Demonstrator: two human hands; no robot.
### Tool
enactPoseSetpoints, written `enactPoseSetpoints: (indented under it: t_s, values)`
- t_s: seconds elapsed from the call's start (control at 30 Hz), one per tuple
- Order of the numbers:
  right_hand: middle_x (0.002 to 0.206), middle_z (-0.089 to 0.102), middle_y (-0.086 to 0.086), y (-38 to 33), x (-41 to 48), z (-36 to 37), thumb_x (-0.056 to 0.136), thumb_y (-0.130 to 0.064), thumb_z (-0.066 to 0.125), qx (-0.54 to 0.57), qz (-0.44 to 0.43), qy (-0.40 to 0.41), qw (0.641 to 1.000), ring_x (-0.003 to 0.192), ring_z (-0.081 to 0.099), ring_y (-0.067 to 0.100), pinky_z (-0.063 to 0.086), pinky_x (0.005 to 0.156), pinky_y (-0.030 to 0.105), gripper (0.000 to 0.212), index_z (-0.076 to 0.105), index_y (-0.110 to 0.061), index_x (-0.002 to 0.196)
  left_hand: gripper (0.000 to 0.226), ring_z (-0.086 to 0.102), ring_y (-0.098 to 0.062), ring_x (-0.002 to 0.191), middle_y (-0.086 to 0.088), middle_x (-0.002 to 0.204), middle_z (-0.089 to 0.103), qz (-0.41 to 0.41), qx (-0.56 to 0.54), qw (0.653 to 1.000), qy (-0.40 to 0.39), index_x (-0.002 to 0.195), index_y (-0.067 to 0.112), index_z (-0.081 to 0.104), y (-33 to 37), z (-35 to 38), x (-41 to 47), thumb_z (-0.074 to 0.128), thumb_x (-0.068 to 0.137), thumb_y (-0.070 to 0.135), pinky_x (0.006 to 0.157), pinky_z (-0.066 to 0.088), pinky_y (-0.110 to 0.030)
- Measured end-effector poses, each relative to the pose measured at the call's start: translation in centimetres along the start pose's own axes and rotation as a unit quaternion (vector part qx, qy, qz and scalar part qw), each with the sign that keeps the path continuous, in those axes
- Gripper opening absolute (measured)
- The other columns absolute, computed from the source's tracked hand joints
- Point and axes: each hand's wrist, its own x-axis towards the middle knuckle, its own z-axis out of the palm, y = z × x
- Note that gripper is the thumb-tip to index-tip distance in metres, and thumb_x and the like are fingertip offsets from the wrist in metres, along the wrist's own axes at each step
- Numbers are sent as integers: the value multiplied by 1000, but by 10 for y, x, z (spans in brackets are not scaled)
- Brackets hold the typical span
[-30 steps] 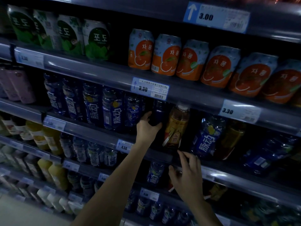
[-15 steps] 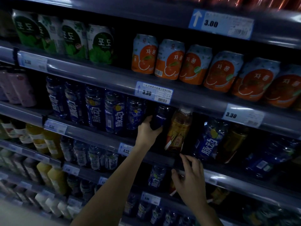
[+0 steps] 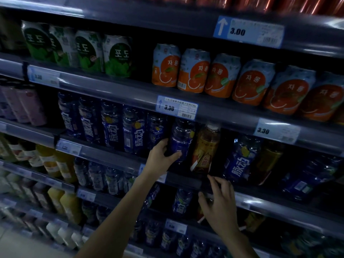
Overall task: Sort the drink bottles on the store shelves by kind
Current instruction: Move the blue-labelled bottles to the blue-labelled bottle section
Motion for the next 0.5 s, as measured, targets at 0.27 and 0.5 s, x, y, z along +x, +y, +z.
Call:
enactPoseSetpoints:
  t_s: [0.27, 0.5]
  values:
    - [121, 50, 7, 2, 2, 1, 84, -36, 65, -11, -4, -7, 1000, 114, 48, 28, 47, 91, 42, 55, 55, -10, 131, 83, 43, 1, 101, 12, 117, 50, 12, 60, 991, 120, 131, 20, 44, 7, 21, -12, 81, 63, 50, 83, 41, -22]
    - [120, 50, 6, 2, 1, 2, 82, -33, 69, -19, -5, -3, 1000, 112, 49, 27, 45, 89, 37, 55, 56, -10, 130, 78, 49, -15, 121, 4, 128, 56, -8, 85, 996, 21, 136, 17, 45, 9, -4, -5, 78, 71, 44, 92, 45, -27]
